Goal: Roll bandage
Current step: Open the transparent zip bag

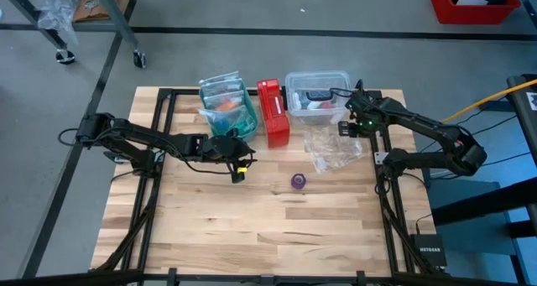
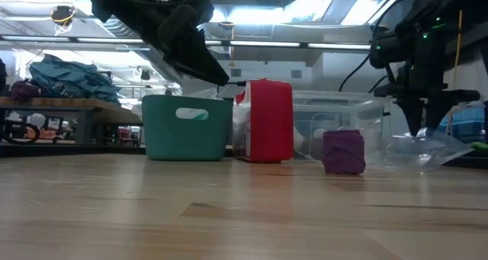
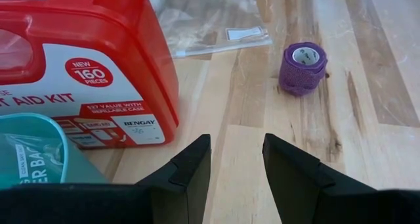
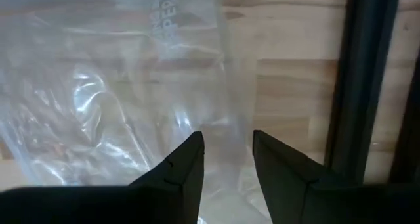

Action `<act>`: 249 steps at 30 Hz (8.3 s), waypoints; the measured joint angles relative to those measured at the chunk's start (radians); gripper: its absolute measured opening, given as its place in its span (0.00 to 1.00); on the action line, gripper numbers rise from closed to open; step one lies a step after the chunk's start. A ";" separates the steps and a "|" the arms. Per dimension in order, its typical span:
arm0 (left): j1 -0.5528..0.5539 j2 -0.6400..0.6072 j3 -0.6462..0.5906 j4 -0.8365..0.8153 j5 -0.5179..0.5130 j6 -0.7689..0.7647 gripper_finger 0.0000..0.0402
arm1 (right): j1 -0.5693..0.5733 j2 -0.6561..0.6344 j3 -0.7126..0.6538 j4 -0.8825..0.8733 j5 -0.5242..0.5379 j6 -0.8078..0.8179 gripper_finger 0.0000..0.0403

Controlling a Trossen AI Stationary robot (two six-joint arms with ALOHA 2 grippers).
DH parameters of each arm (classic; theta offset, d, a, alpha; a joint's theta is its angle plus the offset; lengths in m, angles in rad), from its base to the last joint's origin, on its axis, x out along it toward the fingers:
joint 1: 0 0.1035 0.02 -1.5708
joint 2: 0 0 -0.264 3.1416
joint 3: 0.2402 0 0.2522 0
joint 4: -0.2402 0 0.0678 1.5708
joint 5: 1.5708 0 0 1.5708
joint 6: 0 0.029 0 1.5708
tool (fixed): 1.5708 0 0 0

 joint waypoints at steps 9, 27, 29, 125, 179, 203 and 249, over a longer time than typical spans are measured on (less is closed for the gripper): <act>0.000 0.000 0.000 0.000 0.000 0.000 0.32 | 0.001 0.001 0.000 0.060 -0.140 -0.016 0.27; 0.000 0.000 0.000 0.000 0.000 -0.004 0.32 | 0.001 -0.035 -0.001 0.002 -0.152 -0.099 0.01; 0.000 0.000 0.000 0.000 0.000 -0.010 0.32 | 0.001 -0.072 0.000 -0.018 -0.157 -0.116 0.01; 0.219 0.459 0.467 0.885 0.187 -0.575 0.32 | 0.002 -0.389 0.429 0.813 -0.812 -0.098 0.00; 0.213 0.389 0.483 0.682 0.313 -0.203 0.00 | 0.002 -0.325 0.429 0.811 -0.831 -0.097 0.34; 0.180 -0.064 0.483 -0.407 0.436 0.082 0.00 | 0.197 -0.054 0.429 0.940 -0.810 -0.340 0.40; 0.115 -0.071 0.483 -0.518 0.437 0.034 0.00 | 0.644 0.375 0.507 1.288 -0.453 -0.671 0.30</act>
